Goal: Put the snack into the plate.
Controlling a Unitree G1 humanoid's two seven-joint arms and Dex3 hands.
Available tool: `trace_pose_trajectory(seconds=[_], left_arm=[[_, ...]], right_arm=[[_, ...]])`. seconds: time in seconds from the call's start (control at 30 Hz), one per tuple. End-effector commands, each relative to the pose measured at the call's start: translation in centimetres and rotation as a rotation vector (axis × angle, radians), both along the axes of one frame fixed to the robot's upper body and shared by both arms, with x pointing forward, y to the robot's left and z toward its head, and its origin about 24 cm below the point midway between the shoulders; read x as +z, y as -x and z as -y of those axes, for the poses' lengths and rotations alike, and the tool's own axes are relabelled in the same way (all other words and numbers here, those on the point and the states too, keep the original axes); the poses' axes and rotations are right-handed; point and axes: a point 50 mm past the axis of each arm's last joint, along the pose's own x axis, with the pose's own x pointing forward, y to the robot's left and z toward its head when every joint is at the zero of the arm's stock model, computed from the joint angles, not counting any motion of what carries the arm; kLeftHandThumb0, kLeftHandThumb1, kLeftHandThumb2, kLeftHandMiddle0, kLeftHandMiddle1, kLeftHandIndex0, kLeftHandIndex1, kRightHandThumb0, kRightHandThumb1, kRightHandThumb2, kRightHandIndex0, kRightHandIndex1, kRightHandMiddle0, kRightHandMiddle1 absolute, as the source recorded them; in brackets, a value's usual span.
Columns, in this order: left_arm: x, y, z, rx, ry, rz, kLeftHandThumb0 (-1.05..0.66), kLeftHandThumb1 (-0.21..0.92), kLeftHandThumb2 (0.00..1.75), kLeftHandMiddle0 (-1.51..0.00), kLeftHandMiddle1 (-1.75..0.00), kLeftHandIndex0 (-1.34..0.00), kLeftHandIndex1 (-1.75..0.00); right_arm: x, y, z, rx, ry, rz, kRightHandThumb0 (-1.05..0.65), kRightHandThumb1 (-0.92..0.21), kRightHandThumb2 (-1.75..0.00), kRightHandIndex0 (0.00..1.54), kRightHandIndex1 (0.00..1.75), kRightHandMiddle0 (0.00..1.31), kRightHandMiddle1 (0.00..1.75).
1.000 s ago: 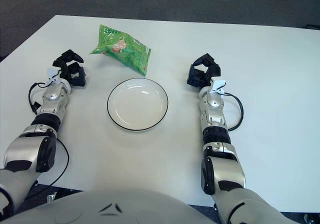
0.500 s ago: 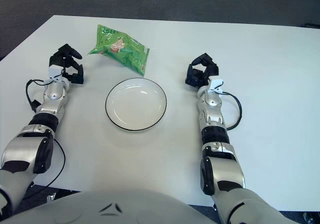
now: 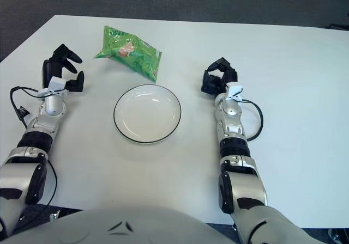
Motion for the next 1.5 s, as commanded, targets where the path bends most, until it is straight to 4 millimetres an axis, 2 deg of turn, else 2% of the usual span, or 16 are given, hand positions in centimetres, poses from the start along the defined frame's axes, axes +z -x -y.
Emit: trace_pose_trajectory(seconds=[0.0, 0.1, 0.23, 0.37, 0.43, 0.5, 0.67, 0.73, 0.83, 0.97, 1.0, 1.23, 1.47], left_arm=[[1.1, 0.4, 0.0, 0.026, -0.147, -0.020, -0.60, 0.68, 0.76, -0.06, -1.34, -0.07, -1.39], [1.8, 0.6, 0.2, 0.052, -0.224, -0.015, -0.69, 0.74, 0.67, -0.02, -1.16, -0.02, -1.15], [2.3, 1.0, 0.4, 0.096, -0.315, -0.005, -0.73, 0.77, 0.62, 0.00, -1.04, -0.01, -1.00], [2.9, 1.2, 0.7, 0.126, -0.378, 0.000, -0.73, 0.77, 0.59, 0.00, -0.85, 0.00, -0.84], [3.1, 1.3, 0.9, 0.131, -0.393, 0.000, -0.72, 0.76, 0.58, 0.00, -0.77, 0.00, -0.78], [3.5, 1.3, 1.1, 0.130, -0.410, 0.006, -0.68, 0.68, 0.63, 0.00, -0.62, 0.00, -0.67], [4.3, 1.4, 1.5, 0.106, -0.434, 0.032, -0.66, 0.56, 0.71, 0.00, -0.41, 0.00, -0.51], [4.7, 1.3, 1.8, 0.076, -0.458, 0.060, -0.68, 0.54, 0.72, 0.00, -0.33, 0.00, -0.44], [5.2, 1.2, 2.2, 0.035, -0.500, 0.098, -0.79, 0.55, 0.69, 0.00, -0.10, 0.00, -0.21], [6.0, 0.8, 2.9, 0.017, -0.630, 0.145, -0.88, 0.62, 0.56, 0.00, -0.02, 0.00, -0.06], [6.2, 0.7, 3.0, 0.016, -0.661, 0.157, -0.92, 0.68, 0.49, 0.00, -0.02, 0.00, -0.04], [7.5, -0.3, 4.0, 0.014, -0.766, 0.228, -1.02, 0.85, 0.26, 0.00, 0.00, 0.00, 0.00], [8.5, -1.4, 5.7, 0.011, -0.864, 0.295, -1.01, 0.86, 0.20, 0.00, 0.00, 0.00, 0.00]], right_arm=[[-4.4, 2.2, -0.5, -0.010, -0.037, -0.164, -0.51, -0.26, -1.39, 1.33, 1.75, 0.66, 1.75], [-4.4, 2.2, -0.7, -0.006, -0.039, -0.166, -0.50, -0.26, -1.39, 1.33, 1.75, 0.66, 1.75], [-4.3, 2.2, -0.9, 0.000, -0.047, -0.167, -0.50, -0.26, -1.38, 1.33, 1.75, 0.66, 1.75], [-4.3, 2.2, -1.0, 0.001, -0.050, -0.169, -0.50, -0.26, -1.38, 1.32, 1.75, 0.66, 1.75], [-4.3, 2.2, -1.0, 0.000, -0.053, -0.170, -0.50, -0.26, -1.38, 1.32, 1.75, 0.66, 1.75], [-4.3, 2.2, -1.0, 0.000, -0.059, -0.171, -0.50, -0.27, -1.38, 1.32, 1.75, 0.66, 1.75], [-4.2, 2.3, -1.2, 0.002, -0.067, -0.170, -0.50, -0.27, -1.37, 1.31, 1.75, 0.65, 1.75], [-4.2, 2.3, -1.2, 0.003, -0.070, -0.171, -0.50, -0.27, -1.37, 1.31, 1.75, 0.65, 1.75], [-4.2, 2.3, -1.2, 0.004, -0.074, -0.173, -0.50, -0.27, -1.37, 1.31, 1.75, 0.65, 1.75], [-4.2, 2.3, -1.3, 0.007, -0.077, -0.176, -0.50, -0.28, -1.37, 1.31, 1.75, 0.65, 1.75], [-4.2, 2.3, -1.3, 0.008, -0.077, -0.176, -0.50, -0.28, -1.37, 1.30, 1.75, 0.65, 1.75], [-4.2, 2.4, -1.3, 0.012, -0.073, -0.179, -0.50, -0.28, -1.36, 1.30, 1.75, 0.65, 1.75], [-4.2, 2.4, -1.3, 0.011, -0.072, -0.182, -0.50, -0.28, -1.36, 1.30, 1.75, 0.65, 1.75]])
